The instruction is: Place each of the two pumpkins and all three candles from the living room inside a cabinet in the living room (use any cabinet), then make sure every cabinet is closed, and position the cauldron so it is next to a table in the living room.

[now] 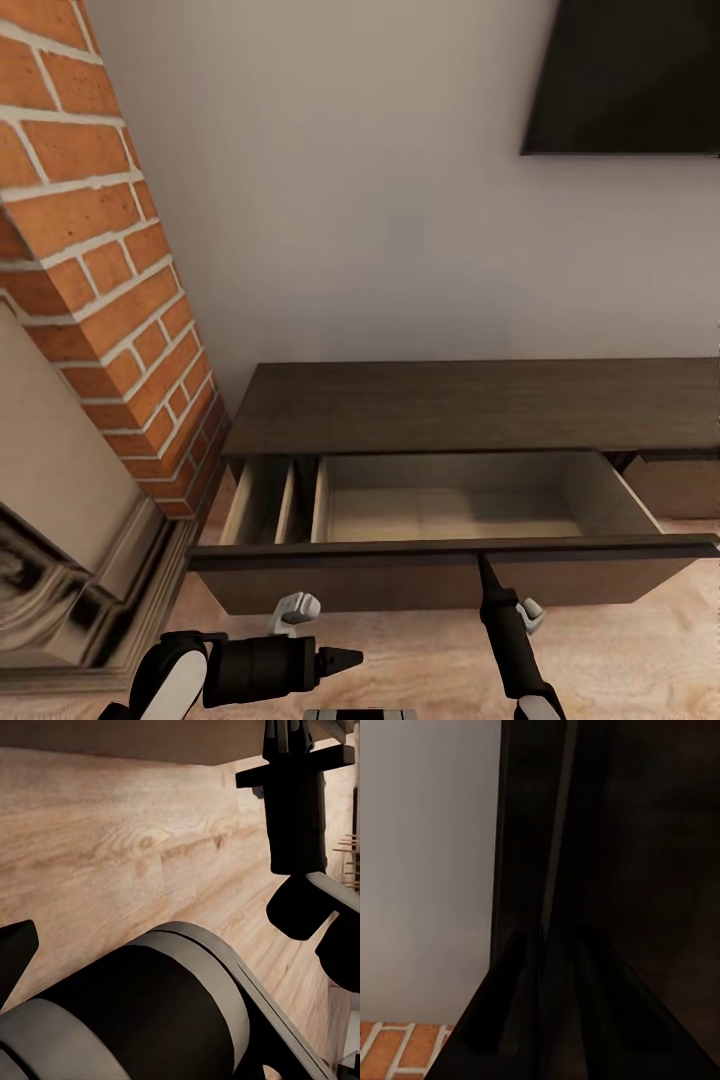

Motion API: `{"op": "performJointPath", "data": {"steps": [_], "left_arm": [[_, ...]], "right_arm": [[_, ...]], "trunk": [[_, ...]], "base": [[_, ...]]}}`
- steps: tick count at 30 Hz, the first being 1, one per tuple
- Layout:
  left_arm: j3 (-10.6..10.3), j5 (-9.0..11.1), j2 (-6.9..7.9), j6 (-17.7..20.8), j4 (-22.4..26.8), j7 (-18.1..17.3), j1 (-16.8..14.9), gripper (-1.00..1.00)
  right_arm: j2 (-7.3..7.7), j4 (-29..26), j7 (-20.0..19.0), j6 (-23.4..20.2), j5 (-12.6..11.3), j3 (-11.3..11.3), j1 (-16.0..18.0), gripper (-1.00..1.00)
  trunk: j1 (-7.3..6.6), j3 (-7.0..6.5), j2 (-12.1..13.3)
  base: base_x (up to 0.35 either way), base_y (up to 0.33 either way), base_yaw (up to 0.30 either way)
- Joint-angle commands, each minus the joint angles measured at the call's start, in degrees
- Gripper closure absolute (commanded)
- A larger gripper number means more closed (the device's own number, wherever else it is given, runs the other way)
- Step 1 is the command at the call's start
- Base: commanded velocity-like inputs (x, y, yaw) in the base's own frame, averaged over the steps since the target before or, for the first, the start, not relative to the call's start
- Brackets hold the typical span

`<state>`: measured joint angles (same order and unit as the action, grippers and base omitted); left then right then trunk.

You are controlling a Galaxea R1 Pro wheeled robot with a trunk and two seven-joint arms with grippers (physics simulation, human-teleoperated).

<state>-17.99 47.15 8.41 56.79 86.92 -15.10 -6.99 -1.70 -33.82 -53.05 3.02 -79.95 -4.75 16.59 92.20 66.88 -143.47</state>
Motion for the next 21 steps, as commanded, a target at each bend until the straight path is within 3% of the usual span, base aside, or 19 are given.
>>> {"op": "performJointPath", "data": {"steps": [1,21], "left_arm": [[-0.03,-0.42,0.03,0.08,0.0,-0.46,-0.04,-1.0],[-0.03,-0.46,-0.01,0.08,0.0,-0.46,-0.04,-1.0]], "right_arm": [[-0.06,-0.02,-0.65,-0.04,0.28,0.35,0.02,1.0],[-0.06,-0.02,-0.65,-0.04,0.29,0.36,0.02,1.0]], "trunk": [[-0.03,0.04,-0.02],[-0.03,0.04,-0.02]], "base": [[-0.145,0.0,0.0],[-0.062,0.0,0.0]]}}
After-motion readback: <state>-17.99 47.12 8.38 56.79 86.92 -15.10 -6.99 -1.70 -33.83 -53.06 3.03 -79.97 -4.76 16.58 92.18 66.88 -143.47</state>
